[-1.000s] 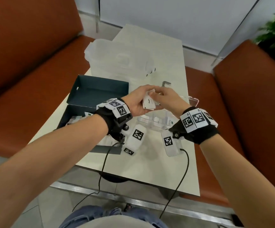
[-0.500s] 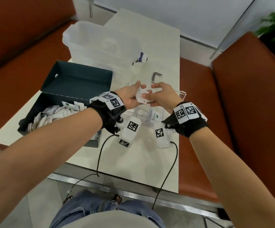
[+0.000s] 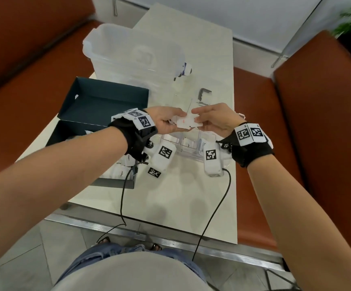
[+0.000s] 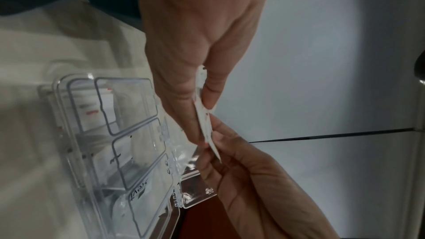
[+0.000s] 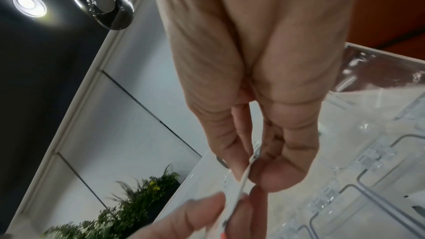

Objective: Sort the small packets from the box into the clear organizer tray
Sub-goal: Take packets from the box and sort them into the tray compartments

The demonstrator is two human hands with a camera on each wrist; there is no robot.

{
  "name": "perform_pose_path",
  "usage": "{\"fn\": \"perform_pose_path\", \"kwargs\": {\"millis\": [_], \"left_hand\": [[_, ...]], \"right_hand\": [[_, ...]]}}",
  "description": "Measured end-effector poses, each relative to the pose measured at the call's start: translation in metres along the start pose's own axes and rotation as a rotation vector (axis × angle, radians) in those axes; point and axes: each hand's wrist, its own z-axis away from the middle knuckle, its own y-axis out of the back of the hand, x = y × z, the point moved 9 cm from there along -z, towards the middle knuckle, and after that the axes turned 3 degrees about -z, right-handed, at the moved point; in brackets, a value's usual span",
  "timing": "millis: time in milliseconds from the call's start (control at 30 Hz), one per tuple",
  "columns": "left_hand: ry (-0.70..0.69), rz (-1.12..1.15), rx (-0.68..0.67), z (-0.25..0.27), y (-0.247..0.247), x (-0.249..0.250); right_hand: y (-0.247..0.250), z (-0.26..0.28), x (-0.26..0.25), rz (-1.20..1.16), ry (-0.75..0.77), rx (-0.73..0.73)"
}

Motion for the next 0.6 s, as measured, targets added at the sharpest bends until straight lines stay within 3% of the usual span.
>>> {"fn": "perform_pose_path", "kwargs": {"millis": [200, 433, 600], "left_hand": [[0.003, 0.008, -0.016, -0.003, 0.005, 0.001], [-0.005, 0.029, 0.014, -0.004, 0.019, 0.006], [-0.014, 0.076, 0.027, -0.005, 0.031, 0.015]], "right_hand": [[0.002, -0.006, 0.000, 0.001, 0.015, 0.010], [0.033, -0.018, -0.013, 0.301, 0.176, 0.279], [0.024, -0.021, -0.010, 0.651, 0.272, 0.310]]}}
